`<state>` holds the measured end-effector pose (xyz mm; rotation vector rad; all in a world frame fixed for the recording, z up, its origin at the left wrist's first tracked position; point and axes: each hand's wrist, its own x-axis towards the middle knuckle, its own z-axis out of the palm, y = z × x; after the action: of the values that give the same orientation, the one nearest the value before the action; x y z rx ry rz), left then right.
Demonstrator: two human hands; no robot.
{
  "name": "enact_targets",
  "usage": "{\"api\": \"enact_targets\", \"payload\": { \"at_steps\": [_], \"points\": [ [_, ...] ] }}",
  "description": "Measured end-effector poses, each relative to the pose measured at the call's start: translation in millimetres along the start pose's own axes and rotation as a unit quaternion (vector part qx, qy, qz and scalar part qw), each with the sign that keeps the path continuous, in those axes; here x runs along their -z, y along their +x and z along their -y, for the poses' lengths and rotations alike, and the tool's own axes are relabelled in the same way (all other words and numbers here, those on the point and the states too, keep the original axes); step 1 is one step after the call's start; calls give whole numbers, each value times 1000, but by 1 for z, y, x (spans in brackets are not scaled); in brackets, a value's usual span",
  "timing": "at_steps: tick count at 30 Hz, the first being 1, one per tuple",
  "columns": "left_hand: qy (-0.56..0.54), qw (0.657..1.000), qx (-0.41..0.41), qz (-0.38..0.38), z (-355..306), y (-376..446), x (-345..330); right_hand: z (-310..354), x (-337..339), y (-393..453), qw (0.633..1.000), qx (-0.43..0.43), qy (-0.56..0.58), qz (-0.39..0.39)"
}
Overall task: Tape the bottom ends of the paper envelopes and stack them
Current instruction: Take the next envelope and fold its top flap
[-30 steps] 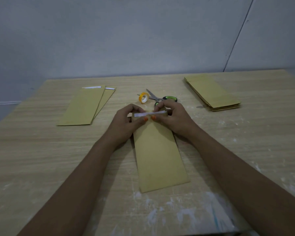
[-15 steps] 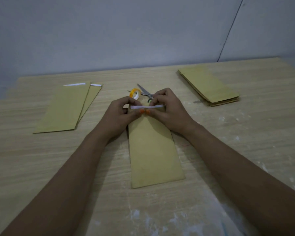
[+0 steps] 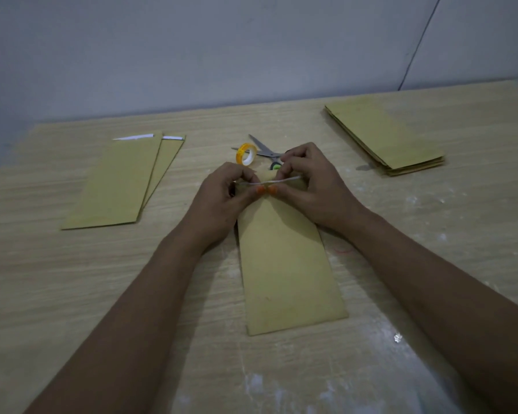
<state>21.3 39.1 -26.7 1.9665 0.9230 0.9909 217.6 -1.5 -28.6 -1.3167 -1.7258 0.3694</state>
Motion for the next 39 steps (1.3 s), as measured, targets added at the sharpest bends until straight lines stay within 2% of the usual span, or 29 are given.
{"api": "enact_targets", "payload": {
  "at_steps": [7,13,18,23,26,30,33,39],
  "points": [
    [-5,999,13,45,0,0,2,-2,0,-1,1000,4,-8,15],
    [-11,1000,-3,21,5,2,-1,-2,-2,-2,1000,-4,5,4],
    [-23,1000,-7,6,6,2,-2,1,0,-3,997,-50,57,13],
    [-110,992,52,19,-3,0,1,4,3,-4,997,-38,71,5],
    [-171,983,64,-5,-9,-2,2,6,3,-4,996,-42,79,-3],
    [-211,974,77,-36,-11,-3,6,5,7,-2,959,-133,249,-5],
    [-223,971,78,-40,-12,-3,6,3,10,0,933,-160,320,39],
    [-217,973,85,-5,-16,-4,5,4,14,2,929,-142,339,34]
  ]
}}
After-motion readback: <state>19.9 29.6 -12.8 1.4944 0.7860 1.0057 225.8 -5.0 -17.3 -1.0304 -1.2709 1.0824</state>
